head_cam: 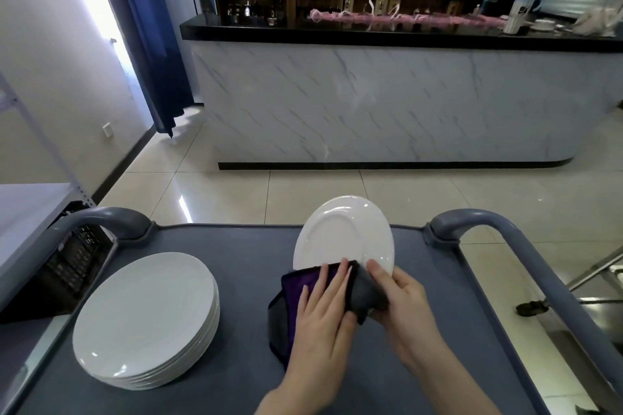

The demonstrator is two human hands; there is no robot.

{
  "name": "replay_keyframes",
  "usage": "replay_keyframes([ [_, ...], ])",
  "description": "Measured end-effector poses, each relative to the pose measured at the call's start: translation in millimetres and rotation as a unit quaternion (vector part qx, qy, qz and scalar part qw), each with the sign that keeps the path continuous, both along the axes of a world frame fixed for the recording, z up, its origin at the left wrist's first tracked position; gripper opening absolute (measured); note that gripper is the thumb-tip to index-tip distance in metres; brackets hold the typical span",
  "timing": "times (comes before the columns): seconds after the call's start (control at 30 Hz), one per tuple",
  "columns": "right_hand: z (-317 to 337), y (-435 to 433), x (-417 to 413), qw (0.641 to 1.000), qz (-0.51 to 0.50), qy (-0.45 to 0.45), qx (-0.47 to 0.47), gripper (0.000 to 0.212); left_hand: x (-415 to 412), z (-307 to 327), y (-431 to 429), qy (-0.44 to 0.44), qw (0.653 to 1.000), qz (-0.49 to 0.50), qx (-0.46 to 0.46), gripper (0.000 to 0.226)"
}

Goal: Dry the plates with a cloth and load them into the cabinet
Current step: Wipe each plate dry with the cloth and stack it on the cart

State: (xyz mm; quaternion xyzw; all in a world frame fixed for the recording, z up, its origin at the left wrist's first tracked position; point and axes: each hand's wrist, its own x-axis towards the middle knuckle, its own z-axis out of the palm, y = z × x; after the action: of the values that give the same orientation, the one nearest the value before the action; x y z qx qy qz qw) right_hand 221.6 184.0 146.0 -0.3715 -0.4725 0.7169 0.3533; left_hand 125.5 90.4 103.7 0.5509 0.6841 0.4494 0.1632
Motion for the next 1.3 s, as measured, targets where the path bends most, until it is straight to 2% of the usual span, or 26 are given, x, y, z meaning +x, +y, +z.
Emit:
replay_keyframes([
  [0.2, -10, -9, -2, 0.999, 0.028, -0.028, -0.018, 0.026, -16, 18, 26, 0.069, 0.997, -0.041, -0.013, 0.054],
  [0.33, -16, -12, 4, 0.998, 0.041, -0.055, -0.005, 0.021, -34, 18, 38, 0.043, 0.994, -0.093, -0.024, 0.051],
  [0.43, -20, -18, 11, 0.996, 0.063, -0.058, 0.002, 0.032, -46, 16, 44, 0.017, 0.994, -0.099, -0.034, 0.048],
  [0.5, -23, -20, 16, 0.995, 0.073, -0.062, 0.009, 0.033, -54, 15, 48, -0.032, 0.997, -0.068, -0.022, 0.048],
  [0.6, -26, -21, 24, 0.995, 0.074, -0.058, 0.016, 0.032, -57, 17, 49, -0.137, 0.988, 0.06, 0.03, 0.054],
  [0.67, -25, -20, 26, 0.997, 0.058, -0.053, 0.017, 0.034, -51, 13, 44, -0.118, 0.98, 0.149, 0.051, 0.033],
  [0.73, -20, -17, 26, 0.998, 0.032, -0.05, 0.034, 0.035, -42, 2, 35, -0.082, 0.976, 0.195, 0.057, 0.014],
  [0.8, -13, -13, 26, 0.997, 0.025, -0.051, 0.057, 0.033, -35, -5, 28, -0.103, 0.978, 0.175, 0.051, 0.017],
  [0.9, -6, -10, 25, 0.995, 0.035, -0.06, 0.078, 0.022, -30, -4, 23, -0.156, 0.982, 0.101, 0.015, 0.039],
  [1.0, -3, -9, 23, 0.99, 0.056, -0.079, 0.099, 0.019, -27, 5, 21, -0.168, 0.984, 0.056, 0.012, 0.048],
  [1.07, 0, -9, 23, 0.988, 0.076, -0.083, 0.105, 0.026, -24, 12, 19, -0.131, 0.991, 0.03, 0.029, 0.055],
  [1.13, 3, -9, 24, 0.986, 0.099, -0.084, 0.105, 0.034, -23, 17, 19, -0.073, 0.997, 0.007, 0.039, 0.052],
  [1.3, -2, -9, 30, 0.982, 0.121, -0.097, 0.103, 0.025, -39, 14, 24, -0.007, 0.999, -0.029, 0.012, 0.051],
])
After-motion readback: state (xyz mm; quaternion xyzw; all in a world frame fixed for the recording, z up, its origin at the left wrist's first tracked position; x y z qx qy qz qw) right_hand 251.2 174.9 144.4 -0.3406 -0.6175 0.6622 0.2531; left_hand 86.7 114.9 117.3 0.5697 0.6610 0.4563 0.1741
